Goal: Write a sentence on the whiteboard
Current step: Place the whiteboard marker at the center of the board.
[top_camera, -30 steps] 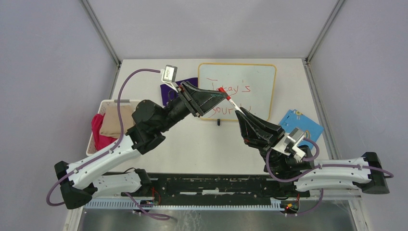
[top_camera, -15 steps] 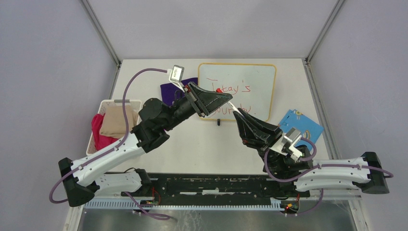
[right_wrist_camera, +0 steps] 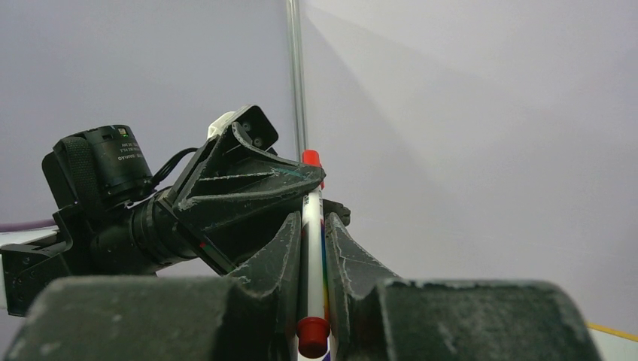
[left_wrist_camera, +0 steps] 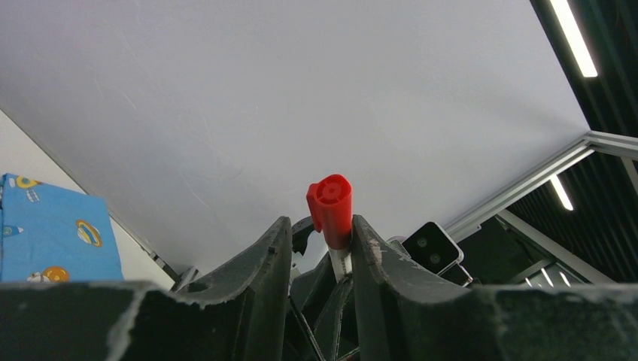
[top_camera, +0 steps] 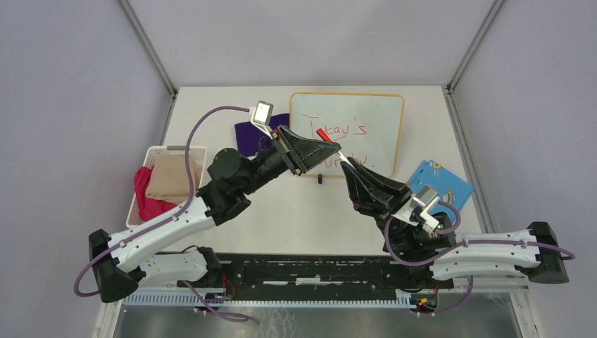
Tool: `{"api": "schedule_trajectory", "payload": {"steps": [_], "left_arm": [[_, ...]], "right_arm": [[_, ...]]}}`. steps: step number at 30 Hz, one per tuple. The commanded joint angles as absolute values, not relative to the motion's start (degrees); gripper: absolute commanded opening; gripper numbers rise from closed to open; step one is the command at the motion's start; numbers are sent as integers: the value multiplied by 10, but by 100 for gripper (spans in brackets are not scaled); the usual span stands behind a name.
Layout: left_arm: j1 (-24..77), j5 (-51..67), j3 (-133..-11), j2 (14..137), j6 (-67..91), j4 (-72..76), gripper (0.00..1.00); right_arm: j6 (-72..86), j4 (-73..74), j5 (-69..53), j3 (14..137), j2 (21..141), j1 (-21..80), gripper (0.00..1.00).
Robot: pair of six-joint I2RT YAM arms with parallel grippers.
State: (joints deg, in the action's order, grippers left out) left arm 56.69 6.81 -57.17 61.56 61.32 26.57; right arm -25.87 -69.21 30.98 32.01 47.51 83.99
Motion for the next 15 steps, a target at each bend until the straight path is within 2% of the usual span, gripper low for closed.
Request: {"api": "schedule_trajectory", "payload": {"steps": [1,4,8,10,12,13,15], "left_arm": [[567,86,-567,608,638,301,36],[567,87,-566,606,635,303,28],[567,86,-563,604,630,304,5],[567,75,-562,597,621,291,2],[566,56,-565,588,603,259,2],[566,44,-568,578,591,237,2],[566,10,-580,564,559,179,2]], "right_arm": [[-264,-728,314,327,479,839,0],[-266,-728,320,326,482,839,0],[-267,-722,333,326,483,839,0],[-266,-696,338,331,481,839,2],[-260,-623,335,344,472,839,16],[-253,-587,332,353,469,839,27],[-240,-513,329,371,460,839,42]]}}
